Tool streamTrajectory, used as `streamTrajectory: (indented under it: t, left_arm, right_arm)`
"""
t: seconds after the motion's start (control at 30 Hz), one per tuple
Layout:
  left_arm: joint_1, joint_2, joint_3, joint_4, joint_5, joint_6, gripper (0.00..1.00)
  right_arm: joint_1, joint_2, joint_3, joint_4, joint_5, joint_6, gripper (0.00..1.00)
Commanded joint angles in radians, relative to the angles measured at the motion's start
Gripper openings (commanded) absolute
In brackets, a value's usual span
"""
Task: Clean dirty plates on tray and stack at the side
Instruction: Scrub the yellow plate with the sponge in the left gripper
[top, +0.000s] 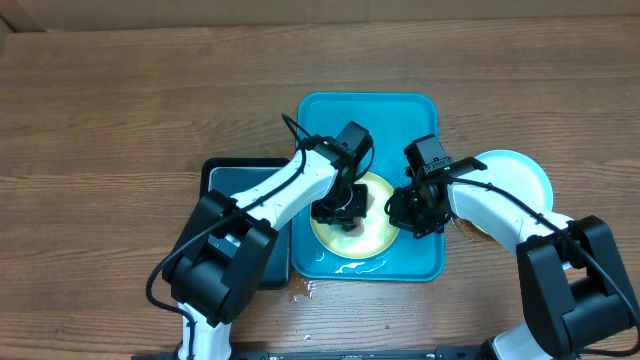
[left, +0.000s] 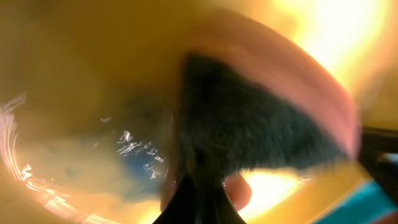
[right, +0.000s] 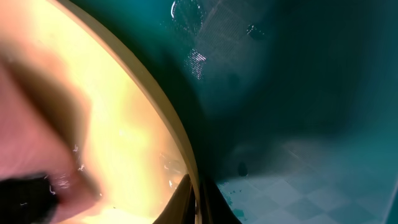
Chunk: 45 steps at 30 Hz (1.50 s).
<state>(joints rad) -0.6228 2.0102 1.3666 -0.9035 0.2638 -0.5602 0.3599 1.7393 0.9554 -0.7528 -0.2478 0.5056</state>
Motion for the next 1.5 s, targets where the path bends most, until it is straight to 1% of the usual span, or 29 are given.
streamTrajectory:
  t: [0.0,0.2,0.27,0.33,0.4,0.43,0.47,0.5,0.57,0.63,0.7,0.8,0.93,1.0,1.1,1.17,1.33,1.37,1.47]
  left_arm:
    - [0.024,0.023,-0.007,-0.085,-0.288,-0.050,0.04]
    - [0.049,0.023,-0.007,-0.138,-0.460,-0.038,0.04]
    - [0.058,0.023,-0.007,-0.133,-0.481,-0.018,0.04]
    - [0.062,0.023,-0.007,-0.115,-0.472,-0.005,0.04]
    - [0.061,0.023,-0.007,-0.077,-0.404,0.019,0.04]
    - [0.061,0.023,-0.007,-0.049,-0.340,0.037,0.04]
    - [0.061,0.024,-0.007,-0.017,-0.257,0.060,0.04]
    - [0.061,0.023,-0.007,0.023,-0.143,0.085,0.04]
    - [0.061,0.025,-0.007,0.077,0.012,0.093,0.04]
    - [0.058,0.031,-0.007,0.140,0.160,0.092,0.04]
    - [0.045,0.040,-0.008,0.198,0.264,0.092,0.04]
    - [0.018,0.064,-0.007,0.258,0.354,0.092,0.04]
    - [-0.006,0.118,-0.007,0.278,0.391,0.088,0.04]
    - [-0.002,0.132,-0.007,0.257,0.370,0.089,0.04]
    - [0.022,0.130,0.002,0.169,0.202,0.082,0.04]
    - [0.045,0.121,0.023,0.078,0.043,0.062,0.04]
    - [0.103,0.109,0.084,-0.082,-0.175,0.050,0.04]
    - [0.119,0.108,0.098,-0.134,-0.258,0.047,0.04]
    - [0.132,0.108,0.110,-0.190,-0.352,0.048,0.04]
  right_arm:
    - [0.000,0.038,-0.007,-0.012,0.072,0.018,0.04]
    - [0.000,0.038,-0.007,-0.013,0.071,0.018,0.04]
    - [0.000,0.038,-0.007,-0.015,0.072,0.018,0.04]
    - [0.000,0.038,-0.007,-0.018,0.072,0.018,0.04]
    - [0.000,0.038,-0.007,-0.019,0.072,0.018,0.04]
    - [0.000,0.038,-0.007,-0.019,0.072,0.018,0.04]
    - [0.000,0.038,-0.007,-0.019,0.072,0.018,0.04]
    - [0.000,0.038,-0.007,-0.019,0.072,0.018,0.04]
    - [0.000,0.038,-0.007,-0.021,0.072,0.018,0.04]
    - [0.000,0.038,-0.007,-0.024,0.072,0.018,0.04]
    - [0.000,0.038,-0.007,-0.027,0.072,0.018,0.04]
    - [0.000,0.038,-0.007,-0.030,0.072,0.018,0.04]
    - [0.000,0.038,-0.007,-0.031,0.072,0.018,0.04]
    - [0.000,0.038,-0.007,-0.032,0.072,0.018,0.04]
    - [0.000,0.038,-0.007,-0.038,0.072,0.018,0.04]
    - [0.000,0.038,-0.007,-0.038,0.072,0.018,0.04]
    - [0.000,0.038,-0.007,-0.038,0.072,0.018,0.04]
    - [0.000,0.038,-0.007,-0.038,0.072,0.018,0.04]
    - [0.000,0.038,-0.007,-0.037,0.072,0.018,0.04]
